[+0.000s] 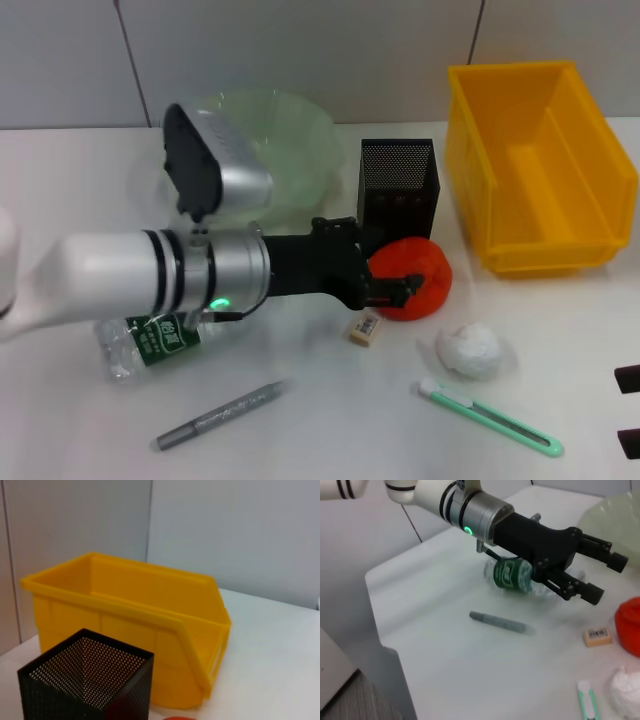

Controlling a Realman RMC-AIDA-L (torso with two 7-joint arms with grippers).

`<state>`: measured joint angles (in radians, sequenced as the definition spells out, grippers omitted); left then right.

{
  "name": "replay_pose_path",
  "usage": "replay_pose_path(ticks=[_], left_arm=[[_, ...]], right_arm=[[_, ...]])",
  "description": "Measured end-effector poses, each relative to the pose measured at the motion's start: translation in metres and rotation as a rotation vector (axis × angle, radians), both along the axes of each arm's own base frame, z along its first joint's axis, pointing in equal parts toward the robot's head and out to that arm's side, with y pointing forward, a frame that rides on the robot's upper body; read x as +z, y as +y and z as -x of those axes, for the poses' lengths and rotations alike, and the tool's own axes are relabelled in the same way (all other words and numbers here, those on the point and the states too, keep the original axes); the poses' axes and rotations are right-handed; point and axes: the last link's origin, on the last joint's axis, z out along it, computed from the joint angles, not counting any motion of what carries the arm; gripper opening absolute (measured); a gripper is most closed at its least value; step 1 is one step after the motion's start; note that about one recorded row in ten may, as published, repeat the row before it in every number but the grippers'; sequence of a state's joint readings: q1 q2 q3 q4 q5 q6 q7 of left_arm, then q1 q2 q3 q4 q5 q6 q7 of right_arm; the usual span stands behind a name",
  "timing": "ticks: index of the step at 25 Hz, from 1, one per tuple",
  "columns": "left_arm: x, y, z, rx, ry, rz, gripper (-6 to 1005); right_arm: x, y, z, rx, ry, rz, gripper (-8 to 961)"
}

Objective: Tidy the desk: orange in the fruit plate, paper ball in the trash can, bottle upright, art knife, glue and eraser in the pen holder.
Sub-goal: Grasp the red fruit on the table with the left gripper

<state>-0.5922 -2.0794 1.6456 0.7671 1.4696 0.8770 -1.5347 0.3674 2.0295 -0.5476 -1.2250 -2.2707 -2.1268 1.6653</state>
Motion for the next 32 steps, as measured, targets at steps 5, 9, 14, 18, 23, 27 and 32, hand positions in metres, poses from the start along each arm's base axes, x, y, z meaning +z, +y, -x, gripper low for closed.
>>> replay_pose_path(ticks=[5,9,14,18,23,27,32], left_arm=[[-0.018,-0.003,0.002,0.013,0.018,-0.066,797],[-0.030,-0.007,0.002,-0.007,0.019,-0.098,796],[-0.043,-0.016,0.003,-0.031,0.049,-0.121,795],[-0.050,-0.019,0.004,-0.035,0.075,-0.135,794],[-0.054,-0.016,0.005,-0.011,0.096,-0.172,793],[-0.053,-0.014,0.004,-0.010,0.097,-0.175,767],[-0.054,-0.014,0.003,-0.010,0.093,-0.170,640]], right_arm=[[0.003,-0.001,0.000,-0.009,-0.012,-0.002,764],[0.004,-0.002,-0.001,-0.018,-0.022,0.002,764],[0.006,-0.002,0.000,-0.020,-0.037,0.004,764],[0.006,-0.001,0.000,-0.016,-0.039,0.008,764],[0.005,-0.001,0.001,-0.013,-0.038,0.010,764],[0.004,0.000,0.003,-0.003,-0.036,0.012,764],[0.004,0.002,0.004,0.003,-0.036,0.011,764]])
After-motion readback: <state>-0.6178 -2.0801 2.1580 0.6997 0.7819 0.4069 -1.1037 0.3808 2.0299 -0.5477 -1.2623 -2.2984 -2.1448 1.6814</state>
